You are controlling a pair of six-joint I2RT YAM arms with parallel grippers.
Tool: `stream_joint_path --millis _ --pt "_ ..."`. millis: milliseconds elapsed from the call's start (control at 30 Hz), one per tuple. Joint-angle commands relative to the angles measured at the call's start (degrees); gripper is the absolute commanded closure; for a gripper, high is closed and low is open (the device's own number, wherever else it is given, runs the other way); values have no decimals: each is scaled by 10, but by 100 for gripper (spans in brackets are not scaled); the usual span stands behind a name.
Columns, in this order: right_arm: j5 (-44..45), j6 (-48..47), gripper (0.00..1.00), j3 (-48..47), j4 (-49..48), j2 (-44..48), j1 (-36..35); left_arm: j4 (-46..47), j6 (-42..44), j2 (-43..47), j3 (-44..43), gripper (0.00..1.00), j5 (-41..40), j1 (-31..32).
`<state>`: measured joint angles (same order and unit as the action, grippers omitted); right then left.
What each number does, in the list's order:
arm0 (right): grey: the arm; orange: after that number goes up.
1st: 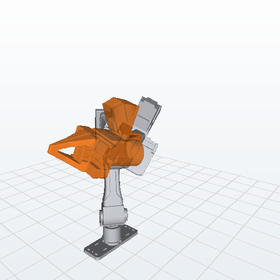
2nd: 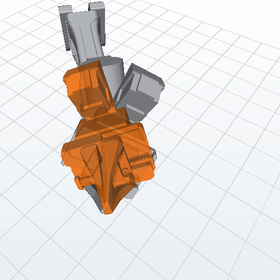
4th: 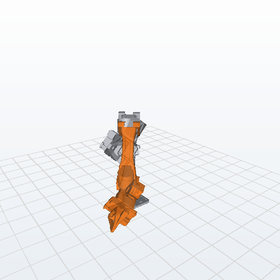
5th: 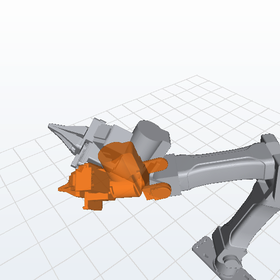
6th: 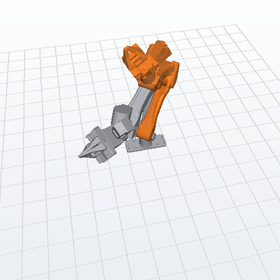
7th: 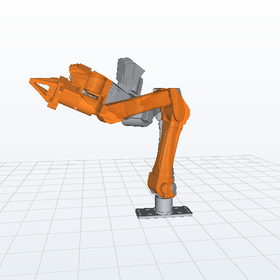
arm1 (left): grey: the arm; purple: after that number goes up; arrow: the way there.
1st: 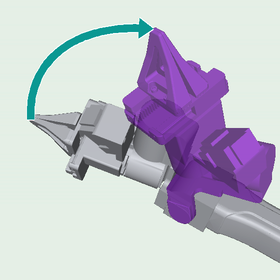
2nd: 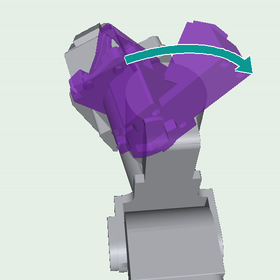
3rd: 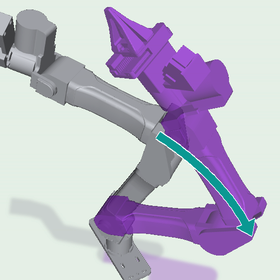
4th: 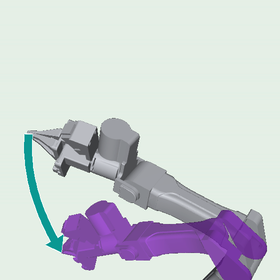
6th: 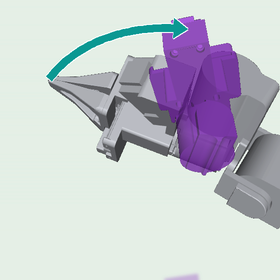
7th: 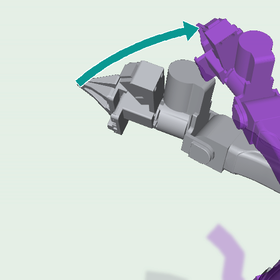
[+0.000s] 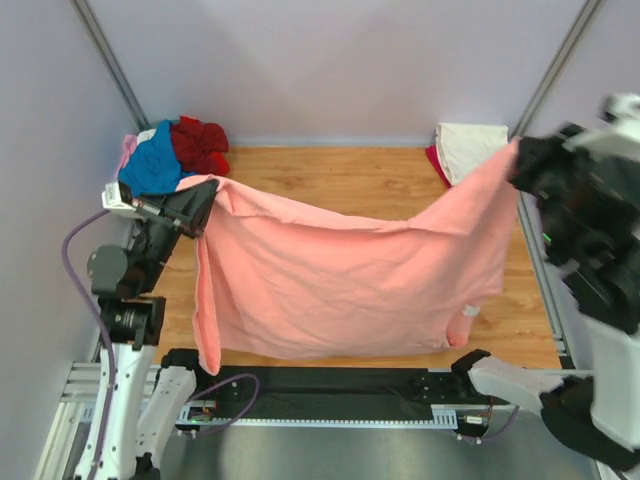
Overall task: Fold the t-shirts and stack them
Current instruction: Flatten the tshirt out
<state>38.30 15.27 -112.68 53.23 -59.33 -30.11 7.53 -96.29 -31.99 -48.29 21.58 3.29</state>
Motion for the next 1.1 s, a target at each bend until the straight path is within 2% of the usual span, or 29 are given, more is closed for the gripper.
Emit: stream_joint_path --millis 0,33,67,100,133,167,200,233,267,300,333,367,400,433,533,633,667,767,867,967,1067 --pt "-75 -10 100 -2 -23 -148 74 -92 -14 -119 -1 84 -93 -4" --pt "-113 6 100 -25 -23 -235 100 -100 -18 -148 -6 79 -125 -4" --pt "-148 19 100 -40 -26 -281 124 -110 -22 -183 -13 66 -138 -7" --pt "-185 30 100 -64 -44 -340 143 -110 -22 -264 -36 59 -143 -14" --pt "-199 27 100 -99 -42 -398 159 -109 -21 -311 -57 56 -106 -25" --pt "-209 18 100 -250 -21 -549 163 -92 -8 -358 -82 53 -63 -53" --pt "-210 -16 92 -357 68 -629 162 -79 9 -447 -148 53 -21 -59" --pt "-211 -28 64 -468 119 -703 157 -79 27 -479 -186 53 11 -59" --pt "-204 -30 31 -579 155 -769 155 -114 49 -496 -216 48 26 -42" --pt "-212 -24 13 -523 131 -752 155 -119 66 -513 -251 45 20 -35" --pt "-219 -20 10 -421 89 -709 154 -120 79 -515 -259 44 17 -36" --pt "-227 -15 7 -241 34 -663 153 -125 98 -514 -262 42 13 -19" --pt "-241 -9 5 -163 -66 -586 152 -125 108 -506 -261 42 8 -16" --pt "-246 -2 3 -125 -93 -560 153 -124 116 -502 -256 42 6 -14" --pt "-252 -3 2 -121 -63 -533 152 -100 159 -480 -228 46 13 -9" --pt "-257 -9 2 -109 -18 -511 152 -157 251 -462 -225 48 7 0" --pt "-259 -7 2 -89 -16 -497 152 -206 274 -455 -224 49 1 2" --pt "-269 7 1 41 -55 -407 152 -254 360 -430 -191 50 -33 15" --pt "-288 20 1 165 -89 -363 152 -290 429 -415 -150 53 -67 22" --pt "-321 35 1 248 -115 -349 153 -322 495 -424 -122 57 -105 29" --pt "-361 37 1 287 -137 -365 153 -329 543 -464 -109 60 -132 40"
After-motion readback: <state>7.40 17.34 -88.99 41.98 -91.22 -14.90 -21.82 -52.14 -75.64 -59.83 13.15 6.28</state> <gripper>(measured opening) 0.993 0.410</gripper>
